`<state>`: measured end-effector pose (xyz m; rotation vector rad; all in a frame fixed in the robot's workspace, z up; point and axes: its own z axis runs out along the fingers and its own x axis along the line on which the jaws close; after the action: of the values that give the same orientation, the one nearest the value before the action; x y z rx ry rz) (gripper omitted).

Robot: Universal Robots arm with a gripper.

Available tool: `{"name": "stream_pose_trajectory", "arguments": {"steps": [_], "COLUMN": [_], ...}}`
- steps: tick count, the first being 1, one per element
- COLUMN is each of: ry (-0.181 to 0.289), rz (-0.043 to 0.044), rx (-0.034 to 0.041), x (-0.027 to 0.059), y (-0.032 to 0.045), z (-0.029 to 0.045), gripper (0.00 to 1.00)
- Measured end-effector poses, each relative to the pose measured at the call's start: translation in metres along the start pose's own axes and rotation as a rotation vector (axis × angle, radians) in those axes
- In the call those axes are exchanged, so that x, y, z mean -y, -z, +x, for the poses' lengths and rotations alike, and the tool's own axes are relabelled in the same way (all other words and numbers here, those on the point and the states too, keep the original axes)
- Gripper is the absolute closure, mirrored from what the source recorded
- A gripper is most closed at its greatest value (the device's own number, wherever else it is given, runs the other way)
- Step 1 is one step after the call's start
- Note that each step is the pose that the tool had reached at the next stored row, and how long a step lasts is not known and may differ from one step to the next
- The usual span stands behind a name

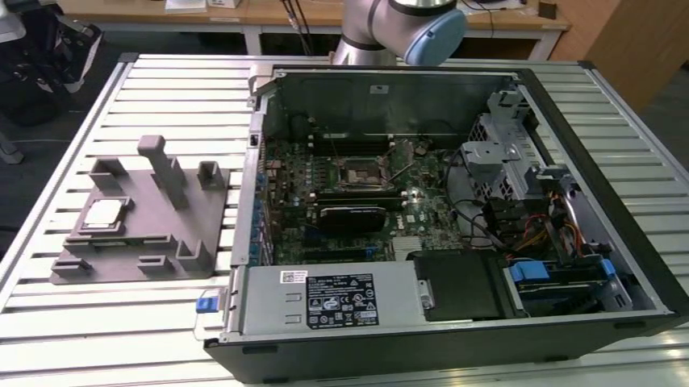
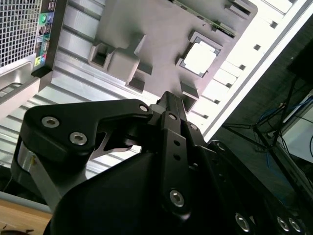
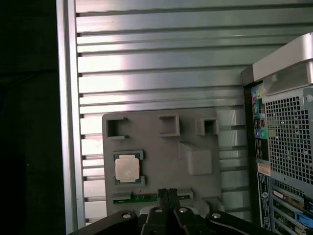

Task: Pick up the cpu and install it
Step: 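Reach for the cpu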

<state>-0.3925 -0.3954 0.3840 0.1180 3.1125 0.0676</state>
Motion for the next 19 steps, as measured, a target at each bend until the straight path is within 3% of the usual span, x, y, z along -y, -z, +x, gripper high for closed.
{"name": "stream_pose_trajectory", "arguments": {"steps": [10, 19], "ry": [0.000, 0.000], "rz": [0.0000, 0.0000], "rx": [0.0000, 0.0000], "x": [0.0010, 0.0027], "y": [-0.0005, -0.0007], "z": [0.0190, 0.0416], "gripper": [0.89, 0.89]}}
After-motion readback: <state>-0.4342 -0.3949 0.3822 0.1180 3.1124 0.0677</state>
